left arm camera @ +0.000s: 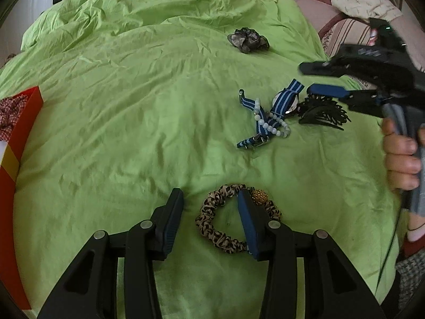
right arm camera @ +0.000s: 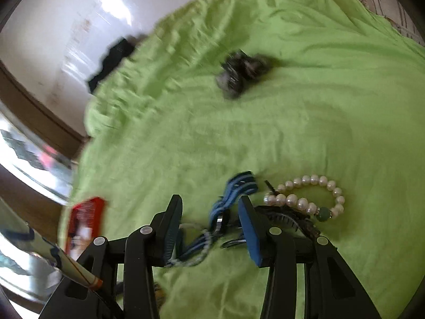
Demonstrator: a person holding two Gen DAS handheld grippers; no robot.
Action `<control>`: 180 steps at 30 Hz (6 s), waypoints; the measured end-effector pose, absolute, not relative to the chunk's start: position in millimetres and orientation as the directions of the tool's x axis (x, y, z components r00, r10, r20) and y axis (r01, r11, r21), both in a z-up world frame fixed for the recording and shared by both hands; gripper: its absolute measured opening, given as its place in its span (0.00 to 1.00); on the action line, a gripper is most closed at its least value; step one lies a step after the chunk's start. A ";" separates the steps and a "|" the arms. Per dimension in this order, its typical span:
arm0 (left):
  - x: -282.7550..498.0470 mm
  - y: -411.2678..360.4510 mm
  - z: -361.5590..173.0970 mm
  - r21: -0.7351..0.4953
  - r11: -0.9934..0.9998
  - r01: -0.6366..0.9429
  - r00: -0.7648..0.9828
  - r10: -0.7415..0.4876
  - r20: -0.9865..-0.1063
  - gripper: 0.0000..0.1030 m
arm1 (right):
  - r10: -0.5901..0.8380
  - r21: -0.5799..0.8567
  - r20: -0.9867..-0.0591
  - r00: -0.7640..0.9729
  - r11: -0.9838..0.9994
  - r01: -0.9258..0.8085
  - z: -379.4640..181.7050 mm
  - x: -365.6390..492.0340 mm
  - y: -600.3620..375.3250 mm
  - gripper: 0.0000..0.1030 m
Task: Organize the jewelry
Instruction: 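Grasp the blue striped strap with the right tool while the left tool grasps the leopard scrunchie, then carry the leopard scrunchie over the box with the left tool while the right tool lifts the blue strap, then open the left tool to drop the leopard scrunchie while the right tool releases the blue strap into the box, then move both tools back toward the black claw clip and bead bracelets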
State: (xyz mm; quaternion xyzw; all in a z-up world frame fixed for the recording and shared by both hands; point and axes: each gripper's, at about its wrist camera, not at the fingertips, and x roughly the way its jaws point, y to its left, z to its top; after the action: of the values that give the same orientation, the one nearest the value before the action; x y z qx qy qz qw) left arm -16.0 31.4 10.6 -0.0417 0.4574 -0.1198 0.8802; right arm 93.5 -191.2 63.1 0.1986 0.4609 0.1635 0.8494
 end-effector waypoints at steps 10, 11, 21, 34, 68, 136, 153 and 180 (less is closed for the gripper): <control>-15.7 29.5 10.0 -0.189 0.965 0.182 0.554 -0.260 -0.791 0.46 | 0.320 0.341 -0.756 0.571 0.937 -0.073 52.3 109.3 -169.5 0.43; -16.2 29.4 10.5 -0.186 0.967 0.177 0.557 -0.254 -0.791 0.44 | 0.305 0.318 -0.755 0.580 0.944 -0.082 52.8 110.0 -165.7 0.37; -26.0 47.4 29.4 -0.230 0.967 0.112 0.565 -0.253 -0.785 0.07 | 0.373 0.354 -0.684 0.627 0.921 -0.162 84.5 85.7 -160.9 0.02; -83.5 98.7 112.2 -0.268 0.960 0.074 0.710 -0.240 -0.662 0.07 | 0.402 0.303 -0.498 0.768 0.911 -0.280 184.8 -2.8 -136.6 0.02; -157.8 334.2 114.6 -0.248 0.884 -0.397 0.748 0.155 -0.645 0.07 | 0.607 0.190 -0.524 0.597 0.767 -0.613 215.0 -107.0 81.1 0.02; -190.1 377.6 113.0 -0.379 0.796 -0.471 0.835 0.264 -0.483 0.49 | 0.557 0.165 -0.657 0.507 0.763 -0.625 145.4 -102.3 96.9 0.50; -160.3 216.9 153.3 -0.231 0.966 -0.115 0.882 -0.008 -0.471 0.56 | 0.210 0.243 -0.683 0.700 0.968 -0.053 121.1 -12.3 -206.5 0.52; -96.6 96.9 71.0 -0.158 0.984 0.085 0.716 -0.171 -0.677 0.56 | 0.615 0.555 -0.593 0.520 0.780 -0.290 97.0 14.5 -214.1 0.07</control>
State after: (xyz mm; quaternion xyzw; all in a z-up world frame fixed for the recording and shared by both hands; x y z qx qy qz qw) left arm -96.6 96.9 71.0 -0.0578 0.3704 -0.0691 0.9245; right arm 14.5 -214.1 97.0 0.1975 0.4112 0.2665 0.8490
